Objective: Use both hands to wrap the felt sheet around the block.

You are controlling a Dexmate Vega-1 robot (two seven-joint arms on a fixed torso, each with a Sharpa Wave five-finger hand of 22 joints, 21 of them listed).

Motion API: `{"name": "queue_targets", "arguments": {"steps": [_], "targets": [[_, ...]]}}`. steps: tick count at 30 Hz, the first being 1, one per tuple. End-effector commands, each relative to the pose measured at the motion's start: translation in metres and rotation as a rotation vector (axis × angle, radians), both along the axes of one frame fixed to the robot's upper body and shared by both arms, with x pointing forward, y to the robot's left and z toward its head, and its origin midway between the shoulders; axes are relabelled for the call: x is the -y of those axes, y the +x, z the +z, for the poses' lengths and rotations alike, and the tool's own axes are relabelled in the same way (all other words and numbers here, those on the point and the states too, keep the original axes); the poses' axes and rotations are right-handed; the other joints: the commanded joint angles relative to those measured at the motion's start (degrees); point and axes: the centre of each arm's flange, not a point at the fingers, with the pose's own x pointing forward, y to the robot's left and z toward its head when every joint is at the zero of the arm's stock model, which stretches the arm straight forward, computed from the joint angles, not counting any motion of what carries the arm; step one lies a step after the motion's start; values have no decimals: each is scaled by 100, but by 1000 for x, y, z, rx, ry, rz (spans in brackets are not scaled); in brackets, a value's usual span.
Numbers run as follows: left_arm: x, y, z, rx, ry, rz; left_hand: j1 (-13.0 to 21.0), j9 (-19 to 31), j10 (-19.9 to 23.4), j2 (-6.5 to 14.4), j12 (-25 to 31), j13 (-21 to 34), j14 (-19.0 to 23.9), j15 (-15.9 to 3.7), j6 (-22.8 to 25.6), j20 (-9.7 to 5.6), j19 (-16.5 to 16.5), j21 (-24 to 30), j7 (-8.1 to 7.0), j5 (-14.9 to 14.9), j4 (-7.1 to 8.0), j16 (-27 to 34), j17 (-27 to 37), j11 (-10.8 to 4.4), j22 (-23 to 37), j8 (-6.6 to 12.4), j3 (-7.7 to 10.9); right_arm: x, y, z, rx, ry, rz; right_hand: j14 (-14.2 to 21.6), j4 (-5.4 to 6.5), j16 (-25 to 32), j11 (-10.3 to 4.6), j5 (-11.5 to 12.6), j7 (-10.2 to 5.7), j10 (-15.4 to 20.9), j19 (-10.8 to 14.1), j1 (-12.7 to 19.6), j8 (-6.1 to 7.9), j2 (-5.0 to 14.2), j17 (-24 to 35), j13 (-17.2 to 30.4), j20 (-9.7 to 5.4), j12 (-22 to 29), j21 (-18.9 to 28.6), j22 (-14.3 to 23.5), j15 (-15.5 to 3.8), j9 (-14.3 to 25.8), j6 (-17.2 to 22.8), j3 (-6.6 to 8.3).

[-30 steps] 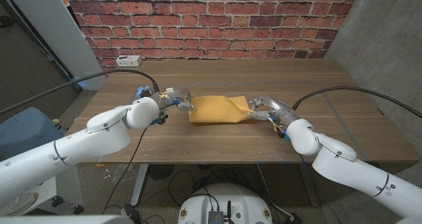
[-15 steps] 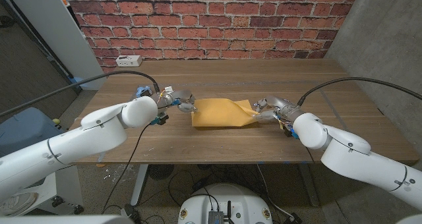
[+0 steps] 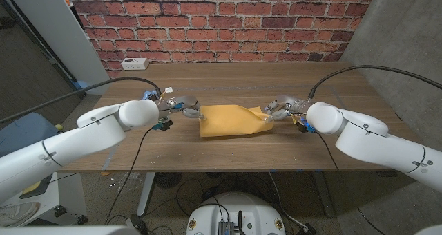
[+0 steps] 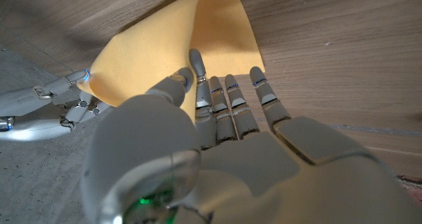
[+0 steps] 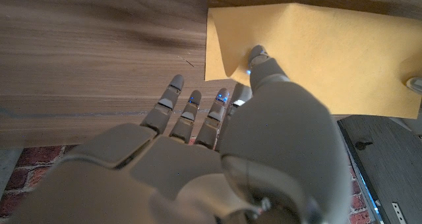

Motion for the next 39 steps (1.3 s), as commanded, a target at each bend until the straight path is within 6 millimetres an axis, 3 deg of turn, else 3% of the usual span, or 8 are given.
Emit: {"name": "queue_targets", "arguments": {"steps": [1, 5, 8, 15, 26, 30, 33, 39], "targets": [[-23, 23, 2, -90, -70, 17, -77, 150, 47, 86, -16, 29, 138, 11, -38, -49, 104, 111, 63, 135, 46, 39, 29, 103, 20, 101, 105, -11, 32, 26, -113, -28, 48, -4, 9, -32, 118, -69, 661, -3, -11, 30, 106, -19, 30, 40, 66, -22, -52, 22, -296, 144, 641, 74], [-27, 30, 3, -125, -89, 23, -135, 297, 81, 64, -33, 32, 210, 49, -74, -72, 132, 168, 89, 233, 83, 45, 36, 144, 32, 204, 144, -15, 45, 32, -124, -29, 65, 10, 8, -38, 235, -110, 737, -18, -49, 9, 195, -37, 48, 62, 113, -10, -92, 24, -271, 220, 669, 125], [-30, 35, 4, -138, -99, 29, -231, 654, 136, 56, -70, 41, 273, 77, 119, -91, 131, 274, 109, 470, 157, 31, 51, 207, 65, 567, 232, -17, 53, 35, -125, -23, 73, 19, 12, -39, 293, -114, 750, -6, -56, -1, 236, -28, 59, 72, 132, 3, -107, 26, -251, 261, 669, 156], [-31, 46, 10, -158, -87, 57, -323, 1020, 211, 27, -86, 65, 372, 35, 65, -163, 297, 464, 96, 711, 213, 30, 55, 212, 105, 839, 304, -21, 70, 40, -121, -33, 54, 22, 25, -49, 378, -113, 763, -17, -100, -36, 318, -15, 86, 95, 201, 18, -148, 31, -222, 359, 624, 220], [-30, 69, 9, -212, -103, 83, -422, 1628, 371, -39, -92, 116, 679, 132, 30, -186, 545, 812, 107, 1104, 175, 45, 36, 307, 169, 1309, 413, -28, 85, 42, -122, -45, 61, -3, 49, -76, 415, -136, 691, -141, -167, -134, 403, -23, 140, 132, 284, 2, -216, 40, -131, 528, 376, 311], [-31, 75, 8, -227, -110, 93, -447, 1786, 434, -53, -86, 129, 766, 140, 53, -205, 626, 914, 111, 1205, 160, 49, 32, 324, 183, 1439, 436, -27, 87, 42, -113, -39, 74, -7, 104, -81, 425, -224, 553, -204, -185, -293, 388, -50, 193, 161, 333, 4, -255, 47, -95, 636, -3, 334], [-32, 78, 9, -234, -112, 98, -453, 1846, 448, -58, -87, 135, 791, 149, 49, -207, 649, 950, 109, 1244, 152, 46, 30, 322, 189, 1484, 447, -27, 87, 43, -110, -27, 86, -25, 217, -93, 488, -303, 482, -400, -240, -659, 195, -139, 273, 199, 414, -35, -329, 57, -15, 636, -747, 296], [-30, 83, 12, -240, -101, 101, -469, 1966, 477, -63, -89, 146, 829, 169, 40, -208, 665, 1013, 107, 1317, 141, 39, 29, 341, 200, 1571, 465, -23, 86, 40, -83, 4, 101, -18, 350, -129, 554, -251, 278, -794, -218, -1220, -456, -180, 362, 230, 469, -85, -417, 65, 54, 342, -2387, 293]]}}
